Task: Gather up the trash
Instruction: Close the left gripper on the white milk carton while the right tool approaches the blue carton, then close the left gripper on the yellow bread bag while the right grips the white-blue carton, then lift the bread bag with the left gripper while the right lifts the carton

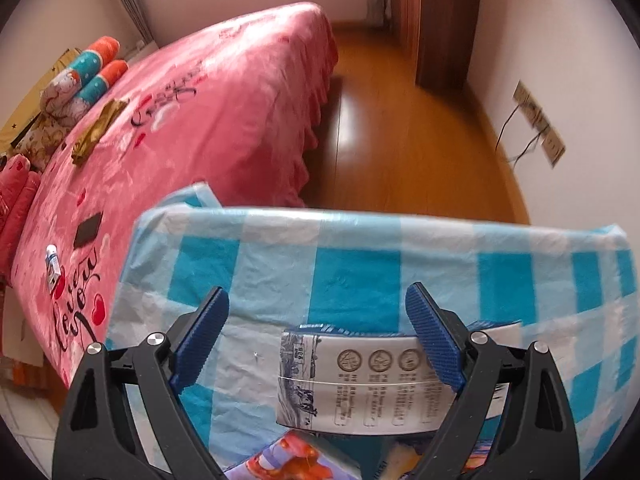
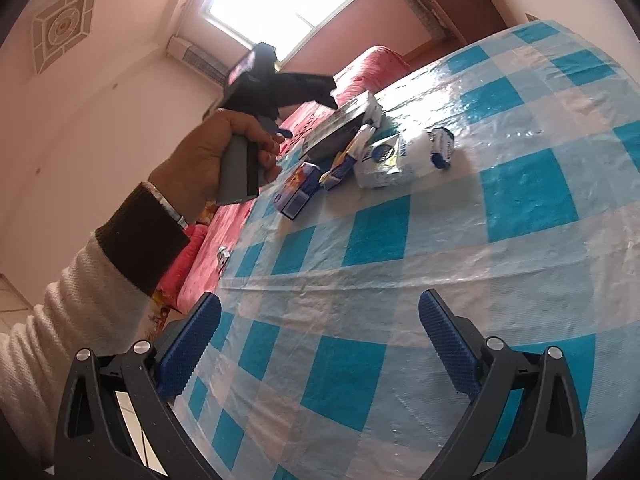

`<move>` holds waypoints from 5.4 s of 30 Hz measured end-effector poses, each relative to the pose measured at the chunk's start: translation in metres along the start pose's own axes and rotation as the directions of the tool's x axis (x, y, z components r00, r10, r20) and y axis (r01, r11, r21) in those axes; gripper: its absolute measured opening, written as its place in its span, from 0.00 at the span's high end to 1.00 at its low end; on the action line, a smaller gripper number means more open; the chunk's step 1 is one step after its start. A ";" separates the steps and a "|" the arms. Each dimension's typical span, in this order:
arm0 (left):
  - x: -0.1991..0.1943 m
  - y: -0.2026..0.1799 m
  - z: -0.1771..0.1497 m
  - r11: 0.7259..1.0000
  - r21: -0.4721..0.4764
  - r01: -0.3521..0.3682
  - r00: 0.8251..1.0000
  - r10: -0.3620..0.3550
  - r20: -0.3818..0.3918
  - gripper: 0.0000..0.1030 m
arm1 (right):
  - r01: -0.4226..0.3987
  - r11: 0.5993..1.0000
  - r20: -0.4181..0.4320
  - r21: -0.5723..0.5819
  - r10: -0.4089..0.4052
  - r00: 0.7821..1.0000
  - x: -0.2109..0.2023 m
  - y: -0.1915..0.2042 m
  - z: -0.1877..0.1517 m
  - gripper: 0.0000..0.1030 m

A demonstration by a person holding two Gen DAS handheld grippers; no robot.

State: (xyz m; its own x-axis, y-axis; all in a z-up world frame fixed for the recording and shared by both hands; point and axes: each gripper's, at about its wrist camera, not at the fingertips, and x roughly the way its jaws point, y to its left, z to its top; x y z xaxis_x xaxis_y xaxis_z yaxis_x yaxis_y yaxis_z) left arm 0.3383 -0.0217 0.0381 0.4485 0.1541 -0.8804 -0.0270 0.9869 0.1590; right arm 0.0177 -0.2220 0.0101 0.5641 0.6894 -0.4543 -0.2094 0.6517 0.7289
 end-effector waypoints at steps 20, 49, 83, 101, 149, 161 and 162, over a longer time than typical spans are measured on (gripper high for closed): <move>-0.055 -0.013 -0.164 0.971 0.135 0.196 0.981 -0.194 -0.027 0.17 | 0.095 0.995 0.109 0.023 -0.097 0.989 -0.051 -0.020 0.005 0.05; -0.140 0.086 -0.307 0.954 0.015 0.299 0.950 -0.299 0.096 0.17 | 0.059 0.962 -0.094 -0.267 -0.087 0.992 0.010 0.054 -0.029 0.05; -0.119 0.048 -0.307 0.978 0.060 0.199 0.978 -0.203 0.057 0.16 | 0.338 0.900 -0.009 -0.275 -0.354 0.935 0.000 0.029 -0.026 0.05; -0.141 0.050 -0.319 0.962 0.268 0.058 0.993 -0.083 0.083 0.09 | 0.249 0.906 -0.048 -0.342 -0.281 0.958 0.009 0.049 -0.033 0.05; -0.141 0.125 -0.354 0.964 -0.016 0.264 0.949 -0.257 0.181 0.47 | 0.347 0.775 -0.047 -0.528 -0.435 0.899 0.068 0.086 -0.049 0.27; -0.144 0.154 -0.370 0.954 -0.035 0.299 0.936 -0.286 0.205 0.47 | 0.415 0.703 0.010 -0.577 -0.503 0.864 0.074 0.095 -0.057 0.37; -0.145 0.156 -0.371 0.953 -0.037 0.302 0.935 -0.289 0.207 0.47 | 0.427 0.696 0.018 -0.577 -0.512 0.859 0.074 0.095 -0.057 0.37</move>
State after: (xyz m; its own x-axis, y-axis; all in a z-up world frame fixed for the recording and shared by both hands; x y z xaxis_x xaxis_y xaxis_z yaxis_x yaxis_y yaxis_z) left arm -0.0625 0.1273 0.0242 0.6122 -0.1507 -0.7762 0.0772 0.9884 -0.1311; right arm -0.0063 -0.0913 0.0167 0.6065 0.2530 -0.7537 -0.3654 0.9307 0.0183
